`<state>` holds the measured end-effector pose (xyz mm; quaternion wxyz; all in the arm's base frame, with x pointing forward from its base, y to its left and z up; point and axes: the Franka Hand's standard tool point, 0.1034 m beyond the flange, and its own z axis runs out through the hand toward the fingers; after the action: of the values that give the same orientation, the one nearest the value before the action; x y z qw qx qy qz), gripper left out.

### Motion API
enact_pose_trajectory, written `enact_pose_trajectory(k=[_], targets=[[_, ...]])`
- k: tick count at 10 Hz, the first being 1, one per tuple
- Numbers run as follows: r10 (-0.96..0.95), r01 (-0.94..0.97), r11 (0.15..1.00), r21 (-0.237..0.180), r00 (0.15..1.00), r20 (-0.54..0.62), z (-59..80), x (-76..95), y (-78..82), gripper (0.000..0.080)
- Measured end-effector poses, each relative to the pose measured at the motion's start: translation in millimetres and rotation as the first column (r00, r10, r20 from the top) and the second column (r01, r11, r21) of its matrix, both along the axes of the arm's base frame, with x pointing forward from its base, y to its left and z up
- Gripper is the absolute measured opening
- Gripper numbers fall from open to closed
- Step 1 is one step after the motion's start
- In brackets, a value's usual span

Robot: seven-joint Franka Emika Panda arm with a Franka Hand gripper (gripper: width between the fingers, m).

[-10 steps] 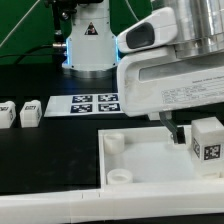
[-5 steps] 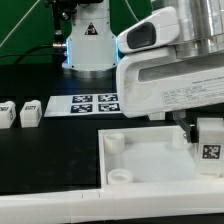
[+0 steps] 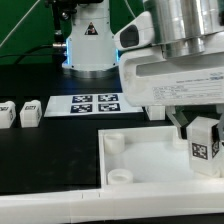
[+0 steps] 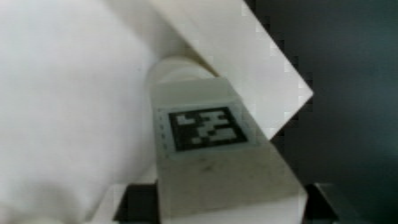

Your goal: Assemble one leg

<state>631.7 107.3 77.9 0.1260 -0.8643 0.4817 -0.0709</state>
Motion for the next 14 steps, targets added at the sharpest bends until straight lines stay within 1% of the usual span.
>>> enact_pose_trajectory(k=[1, 2, 3, 4, 6, 7, 8, 9, 10, 11, 12, 13, 14], targets=[[-0.117, 0.118, 0.992, 0.036, 0.993, -0.022, -0.4, -2.3, 1.3, 0.0310], [-0.280, 0.285, 0.955, 0.078, 0.958, -0.060, -1.2, -5.2, 3.9, 0.0311], [-0.397, 0.406, 0.907, 0.111, 0.913, -0.094, -1.6, -6.8, 7.8, 0.0311], [-0.444, 0.456, 0.881, 0.126, 0.889, -0.112, -1.9, -7.5, 9.6, 0.0311], [-0.382, 0.391, 0.913, 0.115, 0.919, -0.093, -2.2, -7.7, 9.5, 0.0311], [-0.382, 0.391, 0.913, 0.115, 0.920, -0.093, -2.2, -7.7, 9.8, 0.0502], [-0.283, 0.289, 0.953, 0.090, 0.957, -0.068, -2.8, -8.1, 10.4, 0.0502], [-0.052, 0.053, 0.998, 0.032, 0.998, -0.025, -4.4, -9.0, 13.2, 0.0615], [0.115, -0.115, 0.993, -0.008, 0.993, -0.009, -5.2, -9.5, 15.5, 0.0642], [0.151, -0.151, 0.988, -0.019, 0.989, -0.002, -4.8, -8.7, 14.4, 0.0642], [0.263, -0.262, 0.964, -0.053, 0.965, 0.010, -4.9, -8.5, 13.0, 0.0648], [0.335, -0.333, 0.940, -0.075, 0.942, 0.017, -4.9, -8.4, 12.8, 0.0648], [0.444, -0.439, 0.892, -0.110, 0.896, 0.022, -4.9, -8.1, 11.7, 0.0649]])
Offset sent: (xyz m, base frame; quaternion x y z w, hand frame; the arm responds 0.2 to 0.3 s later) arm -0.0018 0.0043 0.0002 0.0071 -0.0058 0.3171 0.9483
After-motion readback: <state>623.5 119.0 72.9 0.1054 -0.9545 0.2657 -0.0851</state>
